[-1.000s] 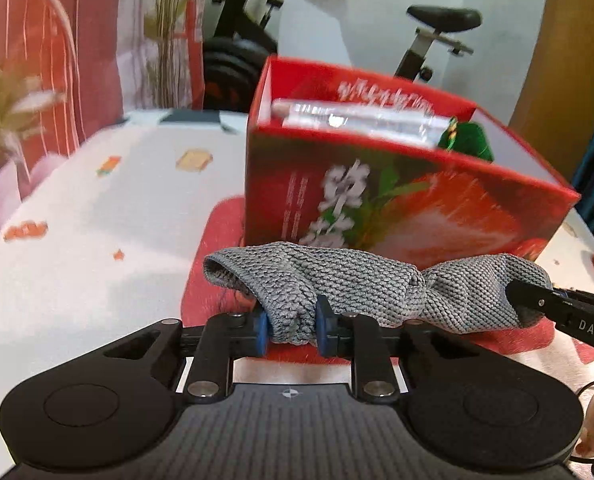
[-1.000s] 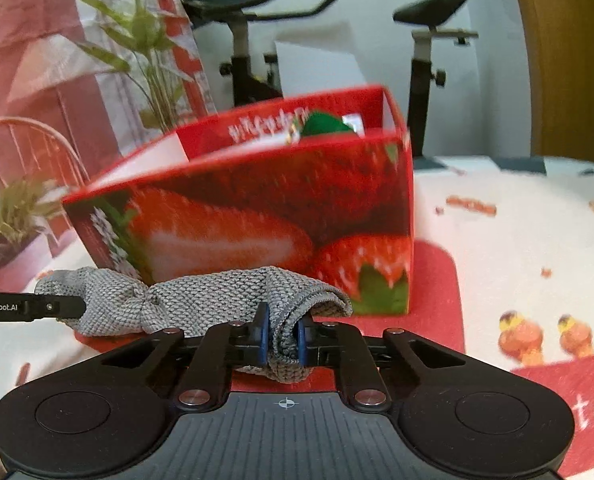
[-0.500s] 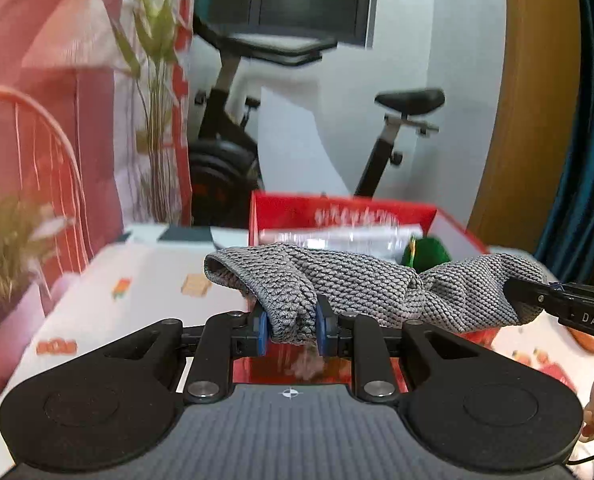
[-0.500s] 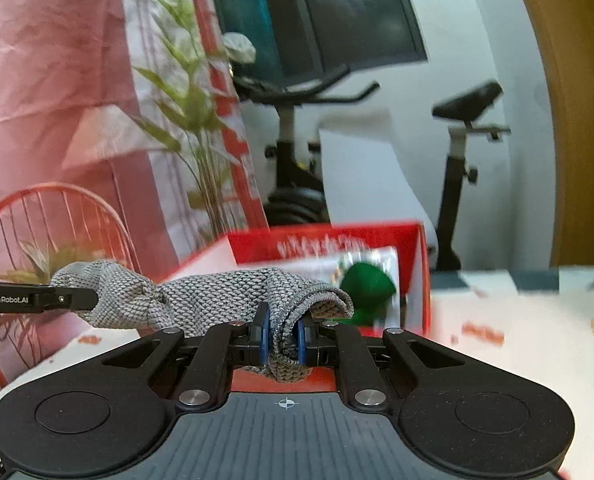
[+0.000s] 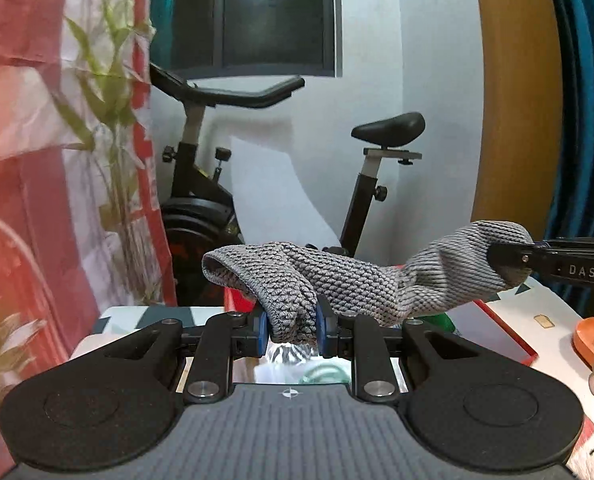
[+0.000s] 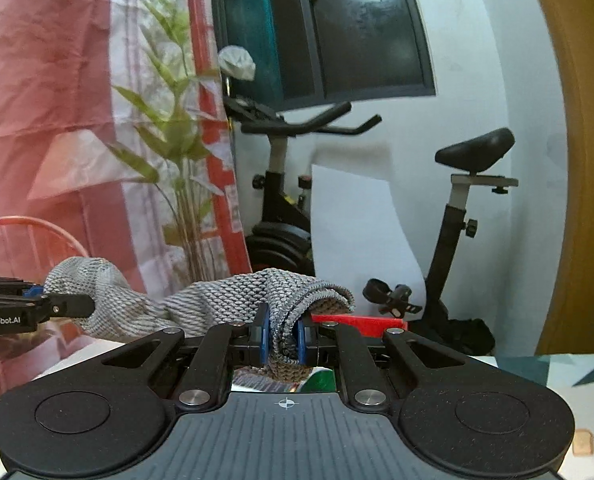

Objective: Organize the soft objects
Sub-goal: 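Lift the grey cloth with both tools over the red box, then lower the grey cloth into the box and open both tools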

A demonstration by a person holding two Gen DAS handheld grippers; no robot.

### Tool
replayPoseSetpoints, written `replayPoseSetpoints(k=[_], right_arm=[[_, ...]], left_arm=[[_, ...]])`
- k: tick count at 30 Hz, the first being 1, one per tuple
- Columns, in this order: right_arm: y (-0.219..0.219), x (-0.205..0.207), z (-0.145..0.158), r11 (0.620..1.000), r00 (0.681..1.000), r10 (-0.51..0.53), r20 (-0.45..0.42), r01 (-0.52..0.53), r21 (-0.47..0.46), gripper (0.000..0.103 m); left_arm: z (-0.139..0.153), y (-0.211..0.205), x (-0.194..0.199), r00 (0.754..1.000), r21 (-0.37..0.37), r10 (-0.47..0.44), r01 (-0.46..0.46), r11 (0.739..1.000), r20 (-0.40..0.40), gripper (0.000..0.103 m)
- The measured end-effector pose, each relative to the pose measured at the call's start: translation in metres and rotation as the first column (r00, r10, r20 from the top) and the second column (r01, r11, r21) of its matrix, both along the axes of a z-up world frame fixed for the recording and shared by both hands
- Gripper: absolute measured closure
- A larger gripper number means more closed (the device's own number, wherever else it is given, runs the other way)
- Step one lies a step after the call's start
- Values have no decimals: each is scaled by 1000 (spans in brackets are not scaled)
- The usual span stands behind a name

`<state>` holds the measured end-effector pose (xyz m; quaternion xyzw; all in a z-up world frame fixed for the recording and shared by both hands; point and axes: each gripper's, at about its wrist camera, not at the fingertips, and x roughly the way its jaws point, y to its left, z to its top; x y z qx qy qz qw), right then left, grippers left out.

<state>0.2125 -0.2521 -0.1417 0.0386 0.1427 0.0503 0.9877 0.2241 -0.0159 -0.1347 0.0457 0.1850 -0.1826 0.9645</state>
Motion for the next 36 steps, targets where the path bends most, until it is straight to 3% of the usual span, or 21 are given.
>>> replayPoseSetpoints(k=[4, 7, 11, 16, 22, 26, 29, 33, 36], right_arm=[[-3, 41, 0, 1000, 999, -10, -47, 9, -21, 92], [2, 73, -3, 996, 996, -8, -89, 0, -86, 92], [6, 109, -17, 990, 985, -13, -173, -12, -139, 92], [4, 135, -41, 992, 951, -8, -310, -32, -124, 92], [-7, 154, -51, 999, 903, 13, -429, -26, -24, 92], [-12, 164, -59, 1000, 878, 11, -479, -16, -7, 92], [-12, 170, -62, 1000, 863, 15, -506, -20, -4, 92], [-11, 176, -66, 1000, 843, 4, -538, -15, -17, 92], [-5, 178, -69, 998, 832, -8, -555, -29, -58, 91]], left_arm=[[-7, -22, 36, 1000, 92, -8, 10, 996, -18, 79], [-14, -38, 61, 999, 153, -27, 32, 988, -37, 79], [-31, -55, 90, 993, 214, -43, 65, 975, -106, 79], [-57, -60, 114, 968, 202, -60, 112, 973, -244, 79], [-69, -62, 126, 944, 217, -88, 162, 963, -317, 79], [-74, -57, 139, 922, 184, -76, 156, 970, -380, 79], [-76, -56, 138, 919, 183, -75, 157, 971, -388, 78], [-76, -55, 139, 922, 182, -66, 145, 973, -382, 70], [-72, -55, 140, 922, 175, -62, 137, 975, -382, 53]])
